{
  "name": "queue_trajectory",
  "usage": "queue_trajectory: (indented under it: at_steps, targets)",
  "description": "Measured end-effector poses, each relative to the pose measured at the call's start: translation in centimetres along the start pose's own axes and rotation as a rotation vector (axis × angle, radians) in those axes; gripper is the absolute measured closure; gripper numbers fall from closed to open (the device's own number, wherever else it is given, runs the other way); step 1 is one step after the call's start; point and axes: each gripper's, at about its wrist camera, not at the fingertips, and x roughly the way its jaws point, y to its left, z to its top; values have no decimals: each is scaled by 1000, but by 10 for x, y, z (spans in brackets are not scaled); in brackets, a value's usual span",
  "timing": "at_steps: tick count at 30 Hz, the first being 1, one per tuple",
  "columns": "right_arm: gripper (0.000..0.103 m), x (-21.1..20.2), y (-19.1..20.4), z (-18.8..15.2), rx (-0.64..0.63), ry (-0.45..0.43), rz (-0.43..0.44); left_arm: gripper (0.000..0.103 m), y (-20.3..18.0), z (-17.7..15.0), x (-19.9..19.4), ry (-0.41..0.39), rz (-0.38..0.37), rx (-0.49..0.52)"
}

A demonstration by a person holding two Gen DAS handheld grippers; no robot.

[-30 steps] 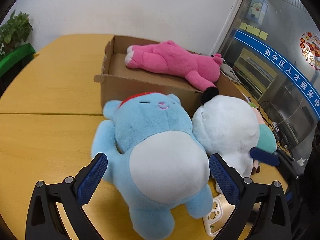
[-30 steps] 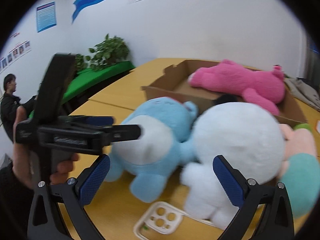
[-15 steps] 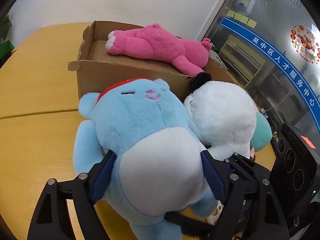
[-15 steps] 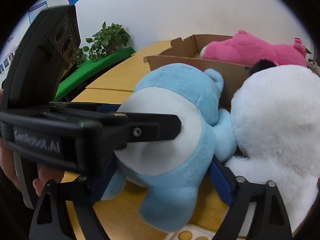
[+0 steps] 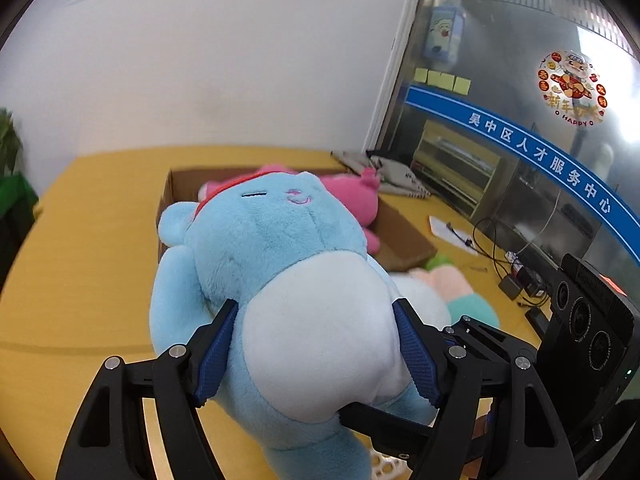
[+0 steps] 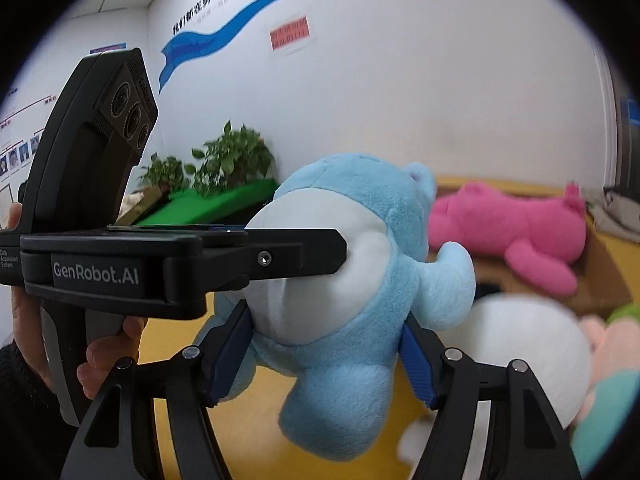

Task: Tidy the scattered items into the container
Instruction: 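Lift the light blue bear with both grippers and lower it into the box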

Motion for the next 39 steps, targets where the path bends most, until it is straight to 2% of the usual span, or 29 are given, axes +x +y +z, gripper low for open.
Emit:
queue_trajectory:
  at_steps: [7,10,13,19,24,27,31,35,37,39]
  targets:
    - [34,29,-27,72,25,-57,-47,24,32,81,31,-28,-36,47]
    - [34,46,-39,92,40,-63,-71,24,51,104,52,-36,-33,53]
    - [34,82,-53,105,75,-49,-93,24,80,115,83,-11,-54,17]
    - [34,147,-73,92,142,38,-134,24,134,96,152,93,-99,-65]
    - [34,176,-82,61,212,136,-157,24,145,67,185,171,-100,-92]
    - [34,188,-82,49,241,201,-156,24,148,53,190,179,-99,-117]
    - [34,198,-74,40,203,259,-178,25,155,43,188,184,-105,-144]
    - [34,210,-76,25,225,347,-174,27,153,34,193,232,-49,-128]
    - [26,215,-78,19,235,378,-182,26,148,33,186,217,-32,-116]
    - [24,204,-74,21,238,360,-199,24,146,35,173,185,-23,-140]
